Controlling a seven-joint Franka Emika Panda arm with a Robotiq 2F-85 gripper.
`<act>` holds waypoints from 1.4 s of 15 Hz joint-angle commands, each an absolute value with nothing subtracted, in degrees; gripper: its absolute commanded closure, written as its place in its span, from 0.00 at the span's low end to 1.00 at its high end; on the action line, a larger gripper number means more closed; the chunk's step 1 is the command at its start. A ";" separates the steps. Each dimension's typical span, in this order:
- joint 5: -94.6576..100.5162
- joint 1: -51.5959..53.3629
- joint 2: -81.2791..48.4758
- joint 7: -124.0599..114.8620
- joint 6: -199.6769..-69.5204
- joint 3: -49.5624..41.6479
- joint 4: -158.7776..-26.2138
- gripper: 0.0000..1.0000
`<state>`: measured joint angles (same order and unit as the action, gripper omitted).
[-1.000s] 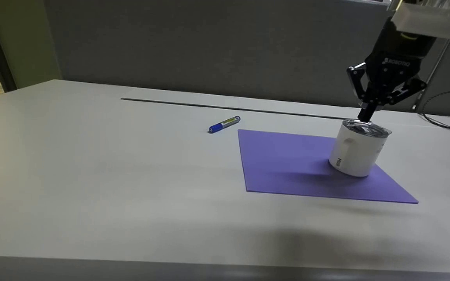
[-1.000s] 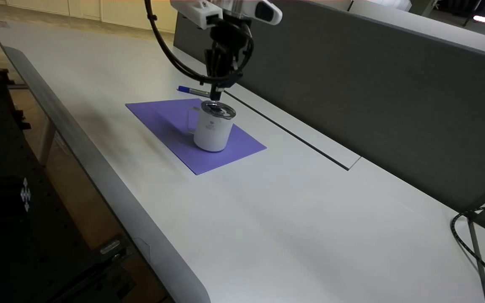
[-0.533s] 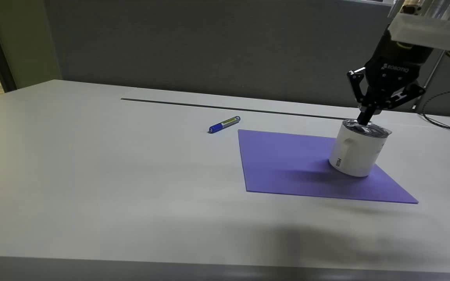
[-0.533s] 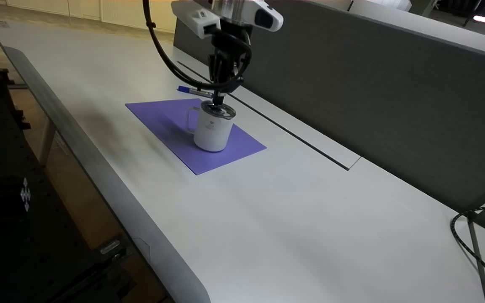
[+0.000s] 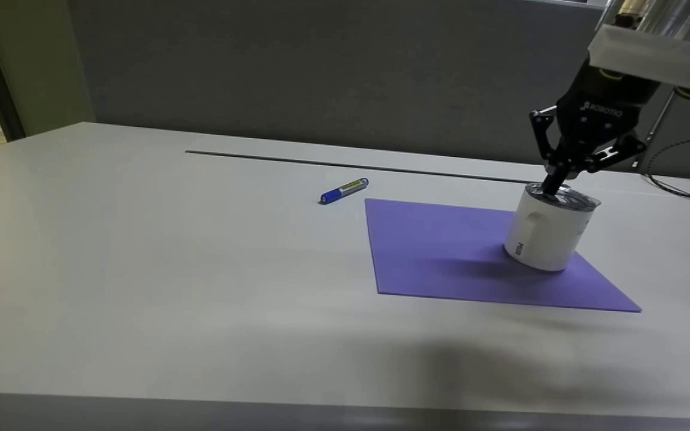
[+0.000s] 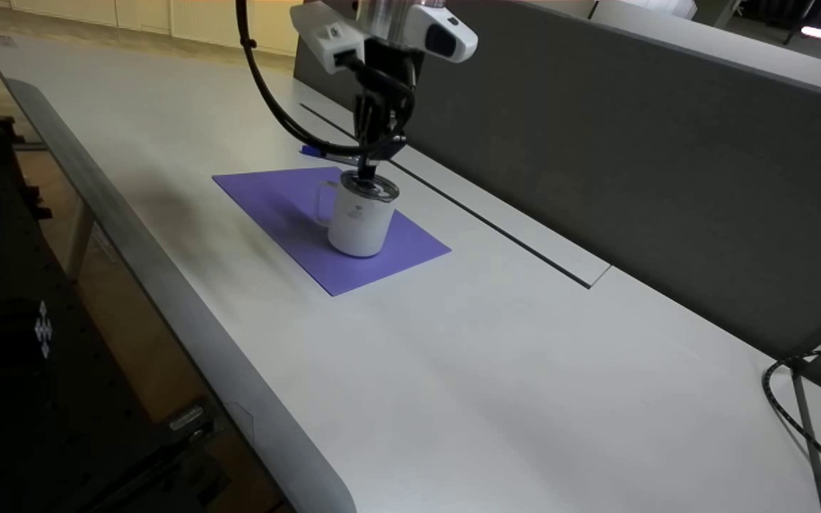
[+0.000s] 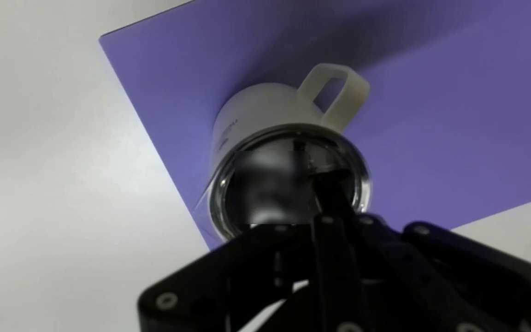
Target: Open the lid of the flask
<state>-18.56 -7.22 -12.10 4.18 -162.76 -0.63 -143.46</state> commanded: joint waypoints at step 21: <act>-12.61 -8.48 -13.10 4.53 -160.37 -3.19 -143.09 1.00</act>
